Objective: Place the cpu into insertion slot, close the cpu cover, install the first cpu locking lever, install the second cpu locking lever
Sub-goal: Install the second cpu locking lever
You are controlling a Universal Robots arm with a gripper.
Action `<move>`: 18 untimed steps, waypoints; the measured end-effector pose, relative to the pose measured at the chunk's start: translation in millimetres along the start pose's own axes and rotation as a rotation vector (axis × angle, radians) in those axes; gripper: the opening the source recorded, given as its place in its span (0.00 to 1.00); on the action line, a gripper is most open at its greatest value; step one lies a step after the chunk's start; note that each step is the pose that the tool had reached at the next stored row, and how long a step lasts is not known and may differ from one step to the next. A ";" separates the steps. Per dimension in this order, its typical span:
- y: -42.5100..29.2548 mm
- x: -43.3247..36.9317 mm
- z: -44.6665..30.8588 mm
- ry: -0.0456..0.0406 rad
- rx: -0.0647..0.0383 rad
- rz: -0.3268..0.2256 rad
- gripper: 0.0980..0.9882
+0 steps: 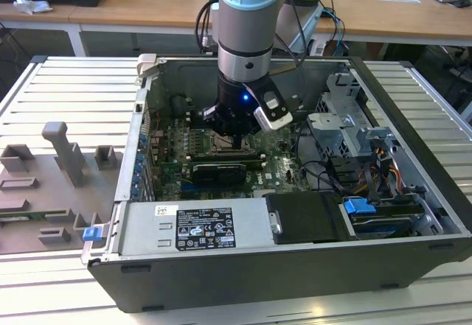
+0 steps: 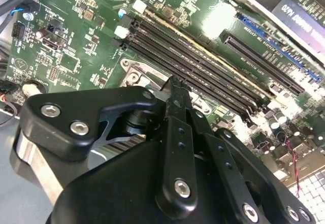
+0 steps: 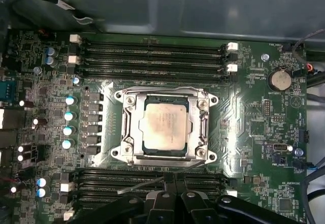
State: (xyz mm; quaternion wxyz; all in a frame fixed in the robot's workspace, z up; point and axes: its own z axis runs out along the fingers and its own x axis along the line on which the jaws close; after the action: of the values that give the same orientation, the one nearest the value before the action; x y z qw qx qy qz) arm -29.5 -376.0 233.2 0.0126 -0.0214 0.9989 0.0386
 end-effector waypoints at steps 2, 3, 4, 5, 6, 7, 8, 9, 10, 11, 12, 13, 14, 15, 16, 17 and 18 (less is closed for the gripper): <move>0.0 1.8 0.0 -0.0001 0.000 0.000 0.01; -0.2 5.4 -0.1 -0.0001 0.000 0.000 0.01; -0.3 8.2 0.0 -0.0002 -0.001 0.000 0.01; -0.4 9.8 0.2 -0.0002 -0.002 0.000 0.01; -0.5 11.7 0.8 -0.0001 -0.005 -0.002 0.01; -0.5 13.5 1.6 -0.0001 -0.013 -0.007 0.01; -0.5 14.7 2.3 0.0000 -0.019 -0.011 0.01; -0.6 16.7 3.3 0.0001 -0.029 -0.017 0.01; -0.6 18.4 4.0 0.0001 -0.034 -0.020 0.01; -0.6 20.4 4.6 0.0001 -0.038 -0.022 0.01; -0.9 23.6 5.1 0.0002 -0.039 -0.025 0.01; -1.6 28.4 5.4 0.0003 -0.039 -0.025 0.01; -1.8 30.8 5.4 0.0003 -0.040 -0.026 0.01; -1.9 32.9 5.5 0.0004 -0.040 -0.026 0.01; -2.3 35.1 5.8 0.0004 -0.041 -0.027 0.01; -2.6 36.2 6.3 0.0004 -0.042 -0.028 0.01; -3.1 36.9 9.3 0.0004 -0.043 -0.028 0.01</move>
State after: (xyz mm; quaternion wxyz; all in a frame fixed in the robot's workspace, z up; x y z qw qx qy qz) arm -66.0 -379.9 222.7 0.0125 -0.0355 0.9975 0.0598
